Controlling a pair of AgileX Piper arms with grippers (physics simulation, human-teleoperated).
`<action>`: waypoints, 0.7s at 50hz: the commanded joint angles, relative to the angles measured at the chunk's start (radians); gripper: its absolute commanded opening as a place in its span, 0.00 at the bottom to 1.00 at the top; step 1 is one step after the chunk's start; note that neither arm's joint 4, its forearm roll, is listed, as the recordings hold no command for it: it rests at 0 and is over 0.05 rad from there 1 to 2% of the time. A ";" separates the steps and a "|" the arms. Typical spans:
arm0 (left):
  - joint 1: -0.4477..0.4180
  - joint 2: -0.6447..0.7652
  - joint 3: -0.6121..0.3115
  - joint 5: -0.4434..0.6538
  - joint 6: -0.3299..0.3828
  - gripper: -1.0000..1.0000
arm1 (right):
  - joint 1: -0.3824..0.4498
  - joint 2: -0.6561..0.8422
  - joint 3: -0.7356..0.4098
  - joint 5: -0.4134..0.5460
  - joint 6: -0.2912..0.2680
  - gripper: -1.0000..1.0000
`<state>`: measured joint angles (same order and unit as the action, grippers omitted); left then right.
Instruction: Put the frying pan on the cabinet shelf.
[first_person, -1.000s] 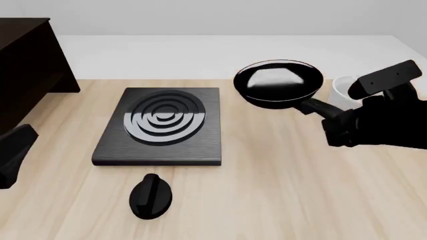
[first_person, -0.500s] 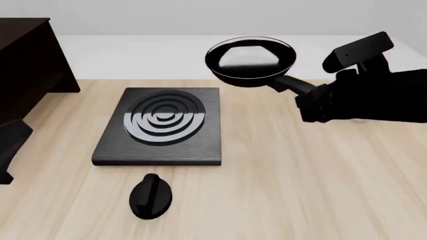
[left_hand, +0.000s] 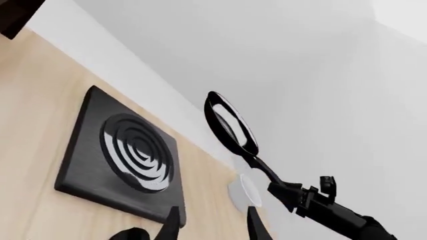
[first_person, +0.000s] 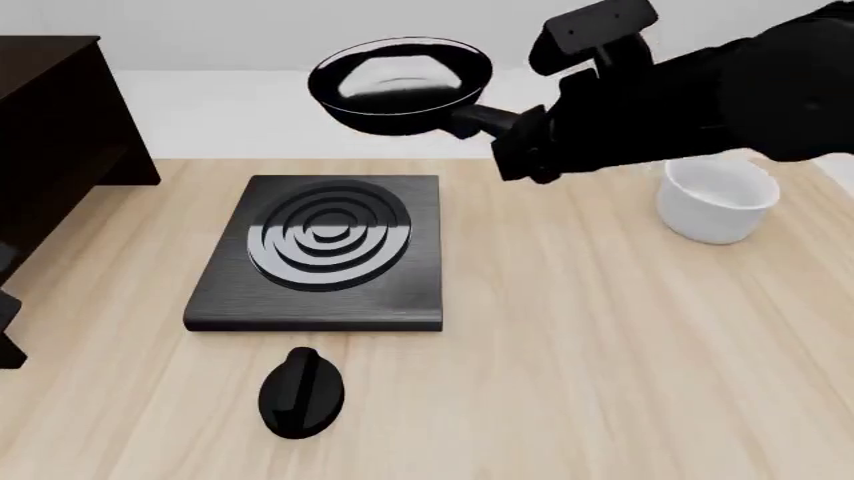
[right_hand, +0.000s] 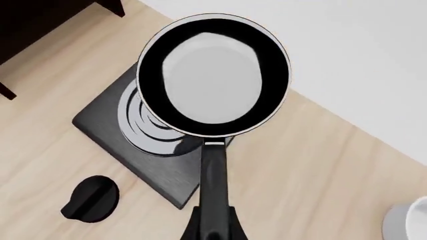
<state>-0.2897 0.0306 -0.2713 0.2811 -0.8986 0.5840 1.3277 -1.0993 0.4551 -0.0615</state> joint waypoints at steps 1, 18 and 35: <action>-0.018 0.011 -0.005 -0.037 -0.120 1.00 | 0.071 0.089 -0.168 0.010 0.016 0.00; -0.067 0.149 -0.037 -0.202 -0.257 1.00 | 0.158 0.219 -0.342 0.047 0.012 0.00; -0.120 0.231 -0.029 -0.317 -0.293 1.00 | 0.241 0.314 -0.489 0.081 0.011 0.00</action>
<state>-0.3809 0.2362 -0.3215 0.0228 -1.1527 0.7774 1.6022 -1.4834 0.5261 -0.0574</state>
